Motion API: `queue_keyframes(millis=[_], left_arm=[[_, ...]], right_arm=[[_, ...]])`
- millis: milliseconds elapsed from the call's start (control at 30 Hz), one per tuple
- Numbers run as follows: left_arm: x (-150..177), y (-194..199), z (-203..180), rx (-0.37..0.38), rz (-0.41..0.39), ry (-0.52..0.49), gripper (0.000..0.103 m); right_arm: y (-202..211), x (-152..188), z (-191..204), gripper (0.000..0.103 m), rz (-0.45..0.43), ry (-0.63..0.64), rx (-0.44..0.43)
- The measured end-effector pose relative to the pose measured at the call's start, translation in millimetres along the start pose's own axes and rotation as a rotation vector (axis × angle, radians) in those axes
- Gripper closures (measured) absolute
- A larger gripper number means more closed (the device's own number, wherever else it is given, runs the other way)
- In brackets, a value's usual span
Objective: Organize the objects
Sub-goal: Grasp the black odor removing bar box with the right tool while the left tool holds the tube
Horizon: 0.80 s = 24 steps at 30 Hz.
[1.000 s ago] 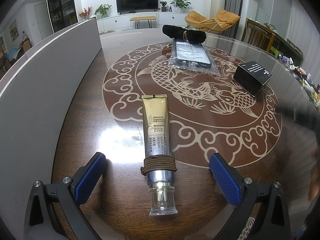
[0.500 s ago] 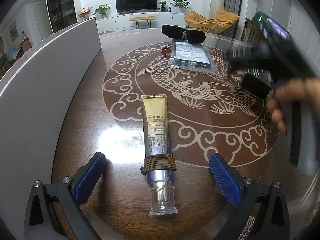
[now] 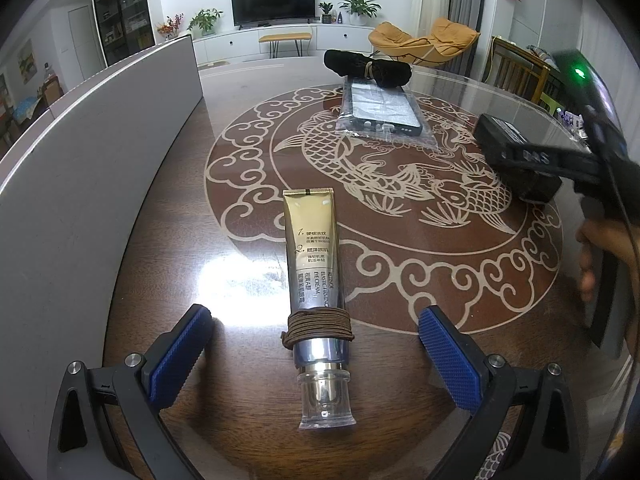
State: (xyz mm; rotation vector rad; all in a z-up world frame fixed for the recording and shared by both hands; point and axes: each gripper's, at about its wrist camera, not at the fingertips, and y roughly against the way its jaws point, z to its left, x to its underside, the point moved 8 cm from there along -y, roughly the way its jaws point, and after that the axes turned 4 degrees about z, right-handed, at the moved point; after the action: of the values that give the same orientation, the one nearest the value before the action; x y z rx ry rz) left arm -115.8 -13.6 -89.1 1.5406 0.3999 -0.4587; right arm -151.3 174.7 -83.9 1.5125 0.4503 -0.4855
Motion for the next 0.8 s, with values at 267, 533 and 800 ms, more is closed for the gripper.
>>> queue_keyframes(millis=[267, 533, 800], left_arm=[[0, 0, 0, 0.000, 0.000, 0.000, 0.000], [0, 0, 0, 0.000, 0.000, 0.000, 0.000], [0, 0, 0, 0.000, 0.000, 0.000, 0.000]], right_arm=[[40, 55, 3, 0.043, 0.005, 0.088, -0.043], [63, 86, 5, 0.030, 0.011, 0.081, -0.028], [63, 95, 3, 0.000, 0.049, 0.079, -0.021]])
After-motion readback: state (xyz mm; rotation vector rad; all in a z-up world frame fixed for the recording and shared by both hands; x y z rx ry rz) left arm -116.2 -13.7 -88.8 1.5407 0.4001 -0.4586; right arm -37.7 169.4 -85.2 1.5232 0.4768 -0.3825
